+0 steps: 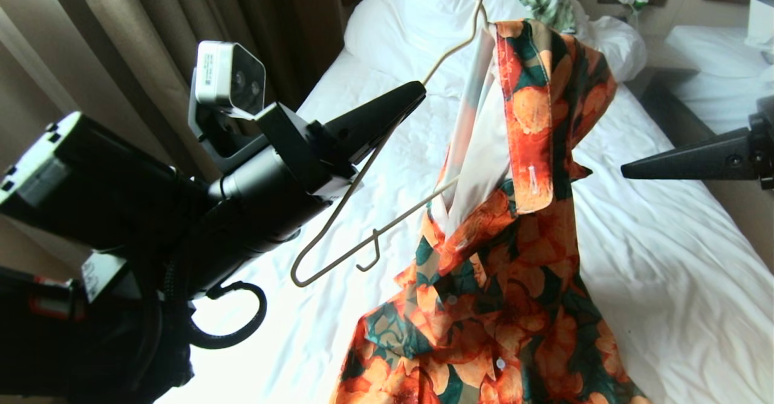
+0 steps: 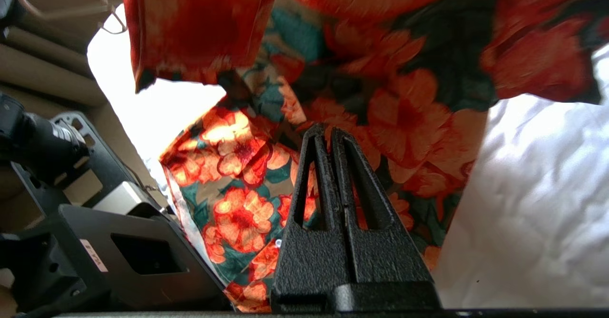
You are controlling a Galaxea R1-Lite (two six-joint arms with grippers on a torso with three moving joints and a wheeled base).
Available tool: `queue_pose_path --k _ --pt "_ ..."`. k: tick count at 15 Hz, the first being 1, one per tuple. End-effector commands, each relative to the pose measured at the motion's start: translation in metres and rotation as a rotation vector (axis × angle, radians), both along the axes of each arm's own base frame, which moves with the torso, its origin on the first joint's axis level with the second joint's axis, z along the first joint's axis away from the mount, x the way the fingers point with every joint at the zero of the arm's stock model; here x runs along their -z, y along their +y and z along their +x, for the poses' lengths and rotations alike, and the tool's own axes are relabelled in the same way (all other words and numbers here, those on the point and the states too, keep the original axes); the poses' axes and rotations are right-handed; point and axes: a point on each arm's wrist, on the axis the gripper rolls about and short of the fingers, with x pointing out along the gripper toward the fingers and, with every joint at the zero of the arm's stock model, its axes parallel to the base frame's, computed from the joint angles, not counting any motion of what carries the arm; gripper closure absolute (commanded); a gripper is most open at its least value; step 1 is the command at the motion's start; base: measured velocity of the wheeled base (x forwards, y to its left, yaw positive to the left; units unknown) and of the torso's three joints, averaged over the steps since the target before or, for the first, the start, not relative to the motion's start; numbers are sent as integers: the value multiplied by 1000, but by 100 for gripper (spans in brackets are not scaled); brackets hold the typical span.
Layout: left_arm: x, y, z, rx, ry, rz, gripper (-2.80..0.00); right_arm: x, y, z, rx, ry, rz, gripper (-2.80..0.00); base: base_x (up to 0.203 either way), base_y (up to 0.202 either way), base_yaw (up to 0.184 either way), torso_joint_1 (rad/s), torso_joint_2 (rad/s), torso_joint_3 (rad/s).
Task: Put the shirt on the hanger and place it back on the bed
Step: Hook one side of the shirt onto the hanger
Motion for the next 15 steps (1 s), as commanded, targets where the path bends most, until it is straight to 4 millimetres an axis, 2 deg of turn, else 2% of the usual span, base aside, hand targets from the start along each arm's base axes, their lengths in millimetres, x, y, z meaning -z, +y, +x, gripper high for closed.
queue_pose_path --k 1,4,9,11,12,13,15 --pt "-1 3 -3 4 -4 -6 0 -10 -3 9 20 6 5 0 0 0 0 0 0 0" --pt "0 2 -3 6 0 -3 0 -30 -8 10 25 40 -8 0 0 0 0 0 0 0" --pt "1 2 -6 35 13 2 0 -26 -8 40 28 36 -65 0 0 0 0 0 0 0" --pt "5 2 -8 53 28 14 0 -26 -9 40 -3 -1 -102 0 0 0 0 0 0 0" --pt "9 3 -9 53 40 24 0 -28 -11 33 -8 -8 -99 0 0 0 0 0 0 0" --pt "12 4 -10 53 50 34 0 -31 -14 25 -15 -11 -98 -280 0 0 0 0 0 0" --pt "16 7 -13 57 60 45 0 -34 -19 8 -23 -12 -103 -280 0 0 0 0 0 0"
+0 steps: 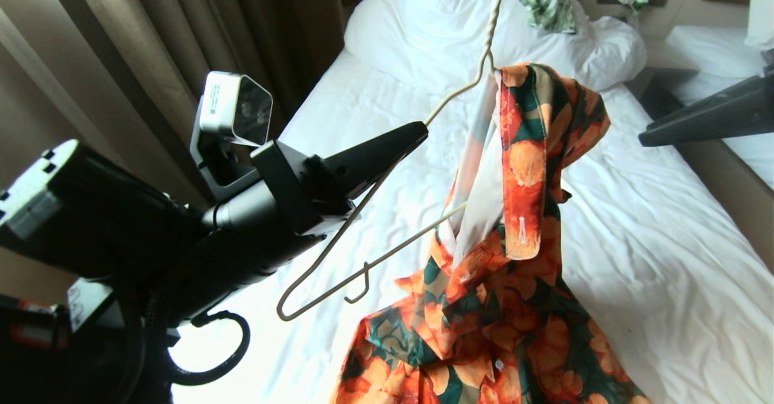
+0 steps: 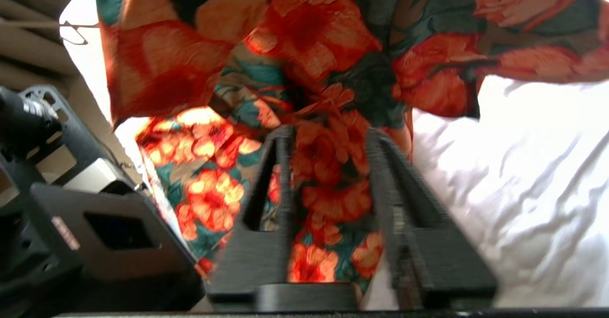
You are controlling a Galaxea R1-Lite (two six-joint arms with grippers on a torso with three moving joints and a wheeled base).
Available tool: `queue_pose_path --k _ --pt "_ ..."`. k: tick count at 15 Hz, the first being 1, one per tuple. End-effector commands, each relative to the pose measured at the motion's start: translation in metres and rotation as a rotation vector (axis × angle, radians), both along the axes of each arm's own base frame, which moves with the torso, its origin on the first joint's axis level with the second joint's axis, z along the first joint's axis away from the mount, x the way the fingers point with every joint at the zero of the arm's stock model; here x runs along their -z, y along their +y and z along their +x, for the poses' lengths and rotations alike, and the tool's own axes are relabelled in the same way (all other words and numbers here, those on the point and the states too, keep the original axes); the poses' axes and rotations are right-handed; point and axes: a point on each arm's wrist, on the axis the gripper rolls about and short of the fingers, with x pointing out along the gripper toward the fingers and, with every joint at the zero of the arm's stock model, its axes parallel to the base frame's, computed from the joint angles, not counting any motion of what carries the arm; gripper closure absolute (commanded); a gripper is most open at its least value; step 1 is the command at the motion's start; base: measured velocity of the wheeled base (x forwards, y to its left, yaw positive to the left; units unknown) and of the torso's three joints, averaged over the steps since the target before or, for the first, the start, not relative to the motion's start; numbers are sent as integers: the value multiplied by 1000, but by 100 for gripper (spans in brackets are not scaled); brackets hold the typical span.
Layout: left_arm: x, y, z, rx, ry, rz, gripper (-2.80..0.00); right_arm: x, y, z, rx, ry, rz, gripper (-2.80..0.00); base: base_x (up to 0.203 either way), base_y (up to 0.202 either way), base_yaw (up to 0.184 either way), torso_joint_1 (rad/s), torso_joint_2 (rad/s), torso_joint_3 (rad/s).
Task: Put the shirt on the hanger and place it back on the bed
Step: Hook one side of the shirt onto the hanger
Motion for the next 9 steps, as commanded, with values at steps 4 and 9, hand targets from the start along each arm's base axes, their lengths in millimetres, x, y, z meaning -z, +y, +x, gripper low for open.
queue_pose_path --k 4,9 --pt "-2 11 -18 40 -11 -1 0 -1 -15 -19 -33 -81 -98 -280 0 0 0 0 0 0" --pt "1 12 -34 89 2 6 0 -1 -11 -15 -199 -184 -98 -280 0 0 0 0 0 0"
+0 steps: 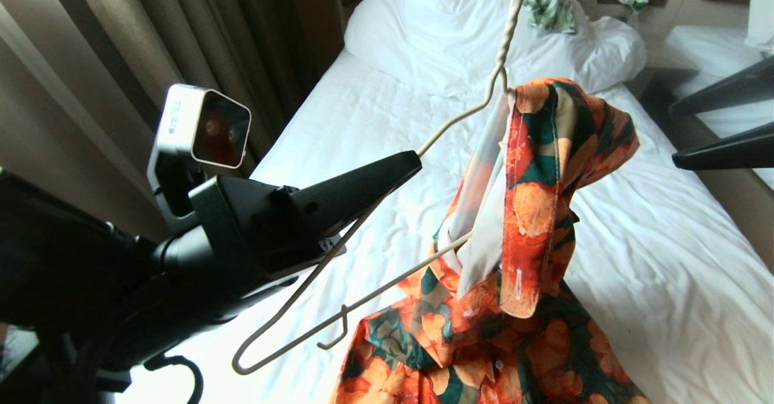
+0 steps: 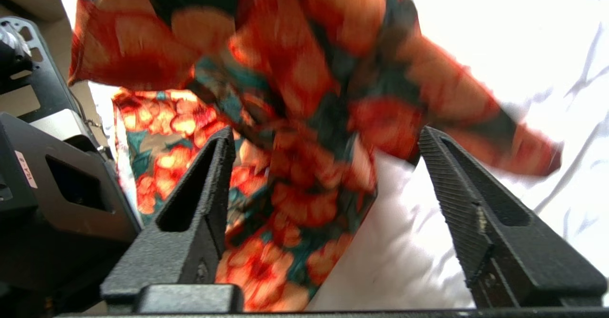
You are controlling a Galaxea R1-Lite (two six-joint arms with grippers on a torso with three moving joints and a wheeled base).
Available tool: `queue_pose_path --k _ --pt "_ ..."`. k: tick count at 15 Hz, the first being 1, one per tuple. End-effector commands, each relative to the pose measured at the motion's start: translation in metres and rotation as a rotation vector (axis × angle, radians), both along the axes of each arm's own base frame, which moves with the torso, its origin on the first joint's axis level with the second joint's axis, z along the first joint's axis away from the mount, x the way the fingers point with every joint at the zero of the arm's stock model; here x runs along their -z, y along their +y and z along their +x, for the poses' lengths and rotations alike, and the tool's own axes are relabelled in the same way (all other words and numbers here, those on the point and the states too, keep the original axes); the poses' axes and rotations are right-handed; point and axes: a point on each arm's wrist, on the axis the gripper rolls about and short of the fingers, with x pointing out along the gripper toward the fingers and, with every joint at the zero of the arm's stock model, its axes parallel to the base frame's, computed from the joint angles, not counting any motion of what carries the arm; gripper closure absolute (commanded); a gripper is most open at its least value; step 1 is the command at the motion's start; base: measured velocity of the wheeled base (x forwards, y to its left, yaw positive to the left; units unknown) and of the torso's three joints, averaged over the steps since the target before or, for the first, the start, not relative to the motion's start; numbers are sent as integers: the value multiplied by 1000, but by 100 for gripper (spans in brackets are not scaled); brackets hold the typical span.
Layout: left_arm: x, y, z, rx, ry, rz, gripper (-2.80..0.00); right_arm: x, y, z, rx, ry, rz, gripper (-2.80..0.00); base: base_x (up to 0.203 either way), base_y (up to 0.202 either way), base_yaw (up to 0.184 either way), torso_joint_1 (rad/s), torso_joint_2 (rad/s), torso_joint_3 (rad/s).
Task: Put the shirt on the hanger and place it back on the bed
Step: Hook one side of the shirt onto the hanger
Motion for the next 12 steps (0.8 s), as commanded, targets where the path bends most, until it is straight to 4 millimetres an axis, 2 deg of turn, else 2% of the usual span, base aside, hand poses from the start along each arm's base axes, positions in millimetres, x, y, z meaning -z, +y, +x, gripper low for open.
queue_pose_path --k 1,7,12 --pt "-1 0 -5 24 -1 -8 0 0 0 -1 -24 -14 -6 -280 0 0 0 0 0 0" --pt "3 -6 -14 95 3 15 0 5 5 13 -93 -76 -84 -280 0 0 0 0 0 0" --pt "7 -8 -16 117 11 30 0 12 24 35 -173 -124 -110 -280 0 0 0 0 0 0"
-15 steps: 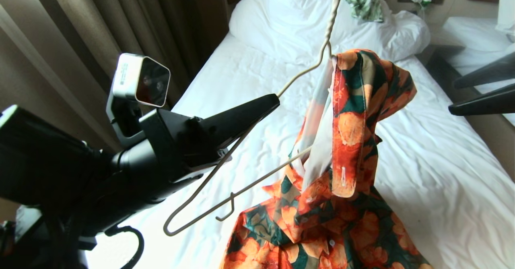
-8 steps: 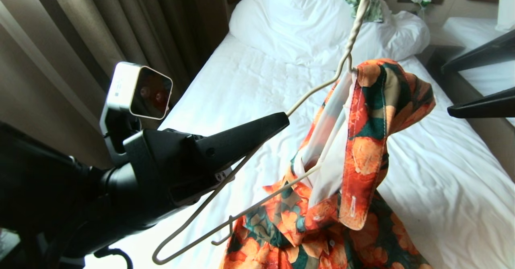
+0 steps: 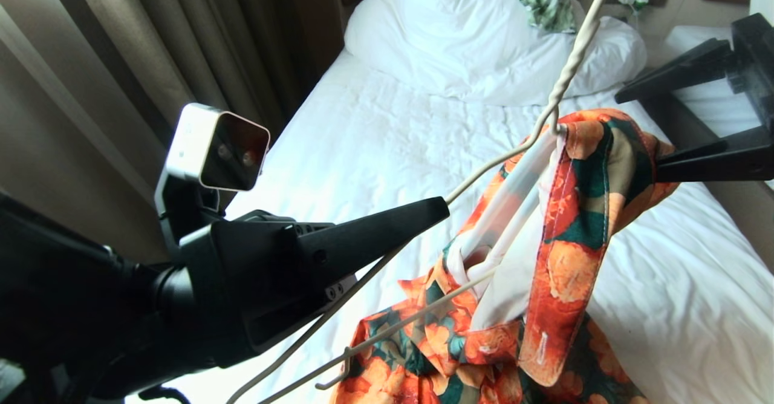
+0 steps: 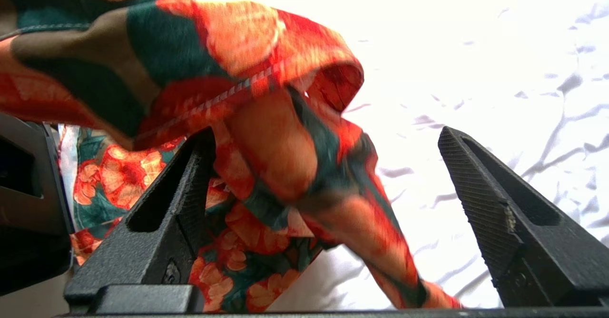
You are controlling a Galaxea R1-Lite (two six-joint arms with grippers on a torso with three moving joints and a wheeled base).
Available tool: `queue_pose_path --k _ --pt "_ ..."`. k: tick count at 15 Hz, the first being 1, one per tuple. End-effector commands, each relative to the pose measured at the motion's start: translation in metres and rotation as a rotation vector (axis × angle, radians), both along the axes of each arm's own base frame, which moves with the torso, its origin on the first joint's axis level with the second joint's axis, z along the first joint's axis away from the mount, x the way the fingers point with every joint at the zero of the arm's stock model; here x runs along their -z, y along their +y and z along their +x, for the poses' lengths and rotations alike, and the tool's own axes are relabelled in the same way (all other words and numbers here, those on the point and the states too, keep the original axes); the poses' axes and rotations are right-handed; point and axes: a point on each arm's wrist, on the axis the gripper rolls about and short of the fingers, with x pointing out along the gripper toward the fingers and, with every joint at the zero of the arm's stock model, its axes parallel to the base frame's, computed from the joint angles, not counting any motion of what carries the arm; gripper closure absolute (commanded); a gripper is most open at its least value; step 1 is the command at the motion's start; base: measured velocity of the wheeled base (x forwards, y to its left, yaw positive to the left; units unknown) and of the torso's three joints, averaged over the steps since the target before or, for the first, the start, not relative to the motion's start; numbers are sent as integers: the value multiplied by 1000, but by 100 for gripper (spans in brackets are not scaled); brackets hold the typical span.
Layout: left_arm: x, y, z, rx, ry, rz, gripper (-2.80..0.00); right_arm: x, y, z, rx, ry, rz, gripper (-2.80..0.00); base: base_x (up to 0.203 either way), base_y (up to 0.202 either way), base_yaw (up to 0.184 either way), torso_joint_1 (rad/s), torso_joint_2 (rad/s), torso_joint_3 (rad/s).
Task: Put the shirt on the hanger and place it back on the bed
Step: Hook one side of the shirt onto the hanger, then hook the other side of the shirt onto the hanger
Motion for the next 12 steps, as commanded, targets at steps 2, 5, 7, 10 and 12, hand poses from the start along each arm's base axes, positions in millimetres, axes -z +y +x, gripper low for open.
queue_pose_path --k 2,5,7,10,12 --pt "2 -4 2 10 6 3 0 9 15 8 -59 30 -21 -280 0 0 0 0 0 0" --pt "0 -5 2 20 14 -3 0 18 32 11 -123 68 -39 -280 0 0 0 0 0 0" --pt "0 -5 2 55 35 2 0 25 39 10 -154 90 -55 -280 0 0 0 0 0 0" --pt "-3 -5 3 52 23 -7 0 26 41 8 -167 99 -52 0 0 0 0 0 0 0" --pt "-6 -1 8 52 2 -4 0 26 41 7 -156 123 -37 0 0 0 0 0 0 0"
